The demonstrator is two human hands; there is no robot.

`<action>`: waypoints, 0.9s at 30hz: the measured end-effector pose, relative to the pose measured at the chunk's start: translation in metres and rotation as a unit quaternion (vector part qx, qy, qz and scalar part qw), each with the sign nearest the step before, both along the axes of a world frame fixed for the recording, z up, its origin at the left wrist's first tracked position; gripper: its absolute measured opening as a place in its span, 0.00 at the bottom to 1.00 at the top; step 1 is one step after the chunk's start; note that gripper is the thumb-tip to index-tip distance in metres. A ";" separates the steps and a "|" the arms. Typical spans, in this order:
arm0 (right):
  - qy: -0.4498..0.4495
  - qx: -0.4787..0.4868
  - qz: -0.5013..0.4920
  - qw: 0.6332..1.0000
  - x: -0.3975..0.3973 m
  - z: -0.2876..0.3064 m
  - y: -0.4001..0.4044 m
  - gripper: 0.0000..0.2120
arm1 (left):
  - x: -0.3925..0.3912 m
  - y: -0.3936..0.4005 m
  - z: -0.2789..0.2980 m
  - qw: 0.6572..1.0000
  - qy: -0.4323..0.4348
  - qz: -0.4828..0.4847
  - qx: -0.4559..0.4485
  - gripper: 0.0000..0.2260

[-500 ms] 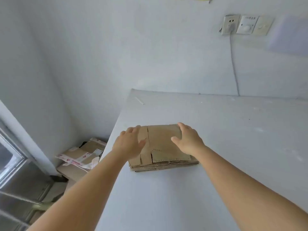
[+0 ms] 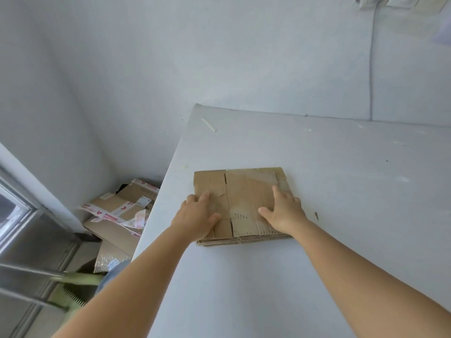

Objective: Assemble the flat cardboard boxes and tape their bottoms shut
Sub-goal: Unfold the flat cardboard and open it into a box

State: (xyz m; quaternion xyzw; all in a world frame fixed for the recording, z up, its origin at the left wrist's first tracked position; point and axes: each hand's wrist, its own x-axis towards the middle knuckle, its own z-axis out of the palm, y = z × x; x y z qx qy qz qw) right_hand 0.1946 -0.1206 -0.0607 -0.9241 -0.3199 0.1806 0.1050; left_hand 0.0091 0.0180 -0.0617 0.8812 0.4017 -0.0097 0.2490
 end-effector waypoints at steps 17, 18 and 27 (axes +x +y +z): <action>-0.017 0.192 -0.139 0.971 0.000 0.034 -0.057 0.34 | 0.030 -0.033 0.030 0.982 -0.184 -0.035 0.013 0.32; -0.020 0.202 -0.150 0.968 0.001 0.035 -0.068 0.34 | 0.035 -0.042 0.030 0.979 -0.199 -0.039 0.006 0.32; -0.029 0.261 -0.250 0.932 0.014 0.042 -0.190 0.33 | 0.087 -0.131 0.029 0.953 -0.263 -0.134 -0.073 0.31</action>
